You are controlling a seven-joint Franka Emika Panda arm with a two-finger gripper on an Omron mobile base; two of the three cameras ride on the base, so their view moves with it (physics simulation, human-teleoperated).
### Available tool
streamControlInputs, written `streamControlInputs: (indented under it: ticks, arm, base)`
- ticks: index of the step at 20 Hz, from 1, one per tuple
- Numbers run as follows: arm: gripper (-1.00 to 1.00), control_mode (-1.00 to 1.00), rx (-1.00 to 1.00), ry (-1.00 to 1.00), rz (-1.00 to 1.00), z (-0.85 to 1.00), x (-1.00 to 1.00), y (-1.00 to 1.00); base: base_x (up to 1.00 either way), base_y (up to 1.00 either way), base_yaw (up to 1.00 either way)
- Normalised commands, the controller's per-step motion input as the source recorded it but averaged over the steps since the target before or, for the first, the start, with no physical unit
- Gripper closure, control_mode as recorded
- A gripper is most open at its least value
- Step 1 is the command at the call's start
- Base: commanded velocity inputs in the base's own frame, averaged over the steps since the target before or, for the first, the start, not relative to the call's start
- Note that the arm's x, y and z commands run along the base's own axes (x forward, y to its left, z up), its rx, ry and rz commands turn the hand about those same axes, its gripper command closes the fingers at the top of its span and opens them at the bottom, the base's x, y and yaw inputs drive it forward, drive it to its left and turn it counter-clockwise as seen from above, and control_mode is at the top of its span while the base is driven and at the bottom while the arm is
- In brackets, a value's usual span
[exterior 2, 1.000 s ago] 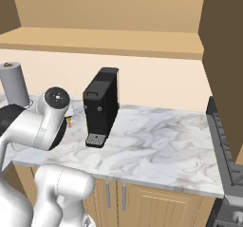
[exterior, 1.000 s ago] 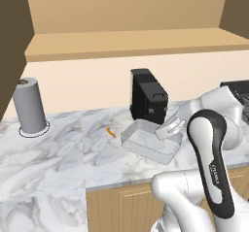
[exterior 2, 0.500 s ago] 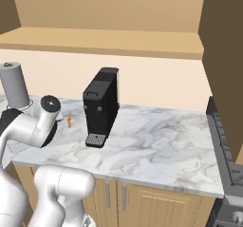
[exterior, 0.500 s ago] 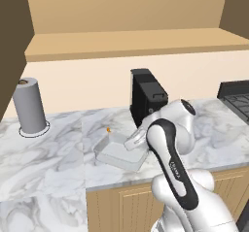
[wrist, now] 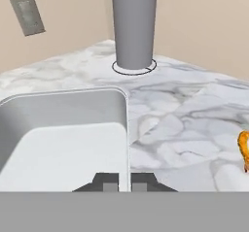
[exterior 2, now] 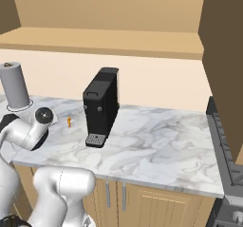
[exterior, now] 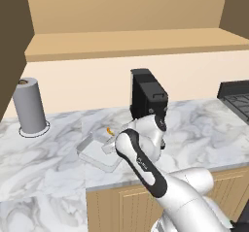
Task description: Retrieve the tupperware from the cabinet, then place the raw meat into the tupperware to avoid contamination.
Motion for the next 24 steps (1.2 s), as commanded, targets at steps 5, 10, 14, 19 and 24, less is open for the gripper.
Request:
streamControlInputs:
  ticks: [5,10,14,19,24]
  arm:
    - [1.0,-1.0,0.0,0.0,0.0,-0.36,0.65,0.48]
    - [1.0,-1.0,0.0,0.04,0.0,-0.19,0.68,0.33]
    - [1.0,-1.0,0.0,0.06,0.0,-0.05,0.54,0.05]
    - [1.0,-1.0,-0.01,0.1,0.01,-0.03,0.17,0.0]
    - [1.0,-1.0,-0.01,0.01,0.0,-0.08,0.09,0.01]
  base:
    - [0.0,0.0,0.0]
    - [0.0,0.0,0.0]
    - [0.0,0.0,0.0]
    - [0.0,0.0,0.0]
    - [0.0,0.0,0.0]
